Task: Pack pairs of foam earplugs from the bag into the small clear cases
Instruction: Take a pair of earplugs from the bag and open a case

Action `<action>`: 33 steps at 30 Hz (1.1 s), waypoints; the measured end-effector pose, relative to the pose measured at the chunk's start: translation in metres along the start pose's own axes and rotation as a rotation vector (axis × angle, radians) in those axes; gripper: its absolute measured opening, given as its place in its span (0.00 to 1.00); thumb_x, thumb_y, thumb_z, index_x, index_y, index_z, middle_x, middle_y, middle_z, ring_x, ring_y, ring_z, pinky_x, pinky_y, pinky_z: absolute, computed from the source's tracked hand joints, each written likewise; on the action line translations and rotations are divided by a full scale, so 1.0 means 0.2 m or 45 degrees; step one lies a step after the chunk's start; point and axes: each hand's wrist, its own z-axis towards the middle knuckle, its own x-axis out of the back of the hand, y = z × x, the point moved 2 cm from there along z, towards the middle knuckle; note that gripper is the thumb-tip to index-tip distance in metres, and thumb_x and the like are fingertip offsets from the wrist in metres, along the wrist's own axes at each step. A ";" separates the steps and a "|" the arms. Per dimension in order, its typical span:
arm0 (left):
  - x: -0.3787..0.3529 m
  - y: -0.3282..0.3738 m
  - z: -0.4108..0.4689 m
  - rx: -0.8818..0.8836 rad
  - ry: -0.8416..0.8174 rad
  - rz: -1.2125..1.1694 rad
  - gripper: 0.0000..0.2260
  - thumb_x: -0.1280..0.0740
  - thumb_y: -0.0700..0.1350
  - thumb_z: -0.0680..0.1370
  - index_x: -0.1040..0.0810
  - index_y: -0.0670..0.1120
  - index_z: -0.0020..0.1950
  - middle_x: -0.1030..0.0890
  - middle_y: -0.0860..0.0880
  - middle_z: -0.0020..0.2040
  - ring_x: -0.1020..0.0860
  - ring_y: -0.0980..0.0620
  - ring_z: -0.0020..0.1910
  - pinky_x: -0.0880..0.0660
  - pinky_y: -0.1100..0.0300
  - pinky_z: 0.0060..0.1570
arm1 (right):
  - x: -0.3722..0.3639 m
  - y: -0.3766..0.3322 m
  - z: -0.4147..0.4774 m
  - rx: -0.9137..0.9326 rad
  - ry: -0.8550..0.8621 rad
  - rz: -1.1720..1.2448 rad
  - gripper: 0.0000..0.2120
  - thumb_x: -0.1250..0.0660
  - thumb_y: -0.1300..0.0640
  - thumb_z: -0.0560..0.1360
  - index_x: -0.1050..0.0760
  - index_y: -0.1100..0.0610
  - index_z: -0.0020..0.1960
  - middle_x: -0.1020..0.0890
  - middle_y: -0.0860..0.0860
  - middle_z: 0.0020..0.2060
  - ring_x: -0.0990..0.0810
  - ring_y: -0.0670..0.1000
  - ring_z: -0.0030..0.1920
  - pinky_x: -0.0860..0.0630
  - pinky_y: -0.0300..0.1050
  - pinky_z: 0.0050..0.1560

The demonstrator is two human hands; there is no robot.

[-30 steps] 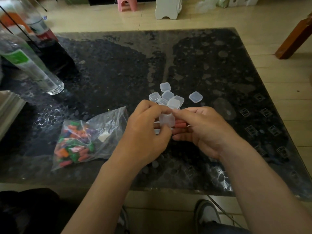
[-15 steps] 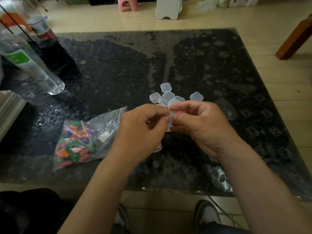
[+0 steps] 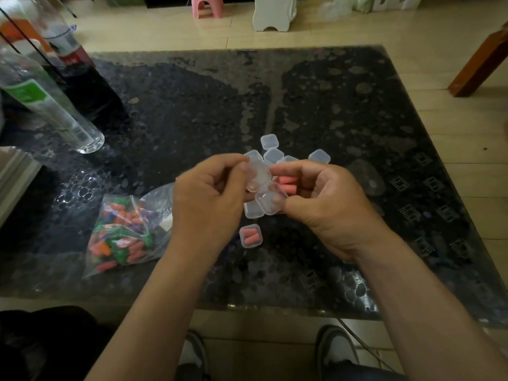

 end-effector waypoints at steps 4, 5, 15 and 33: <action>-0.01 -0.01 0.01 0.390 0.002 -0.294 0.08 0.34 0.35 0.82 0.17 0.44 0.47 0.14 0.46 0.40 0.13 0.51 0.41 0.16 0.56 0.37 | 0.00 0.00 0.01 -0.025 -0.009 -0.061 0.17 0.23 0.67 0.72 0.17 0.56 0.59 0.13 0.50 0.50 0.14 0.46 0.53 0.17 0.45 0.57; -0.01 -0.01 0.00 0.400 -0.002 -0.283 0.08 0.34 0.36 0.82 0.17 0.44 0.47 0.14 0.46 0.40 0.13 0.50 0.41 0.16 0.56 0.38 | 0.01 0.01 0.02 -0.035 0.027 -0.107 0.15 0.24 0.66 0.73 0.16 0.55 0.58 0.13 0.49 0.49 0.14 0.46 0.52 0.17 0.45 0.57; -0.05 -0.12 -0.01 0.450 -0.031 0.027 0.07 0.30 0.45 0.79 0.16 0.51 0.42 0.14 0.52 0.39 0.14 0.50 0.41 0.15 0.45 0.44 | -0.01 0.06 0.04 -0.164 0.200 -0.277 0.09 0.27 0.65 0.75 0.15 0.55 0.53 0.14 0.47 0.42 0.14 0.43 0.43 0.16 0.40 0.51; -0.09 -0.10 -0.04 0.636 -0.158 0.168 0.08 0.33 0.35 0.79 0.19 0.46 0.51 0.17 0.49 0.44 0.20 0.65 0.28 0.29 0.73 0.23 | -0.08 0.15 0.06 -0.124 0.281 -0.855 0.05 0.26 0.60 0.76 0.20 0.51 0.46 0.19 0.46 0.46 0.20 0.42 0.43 0.22 0.34 0.42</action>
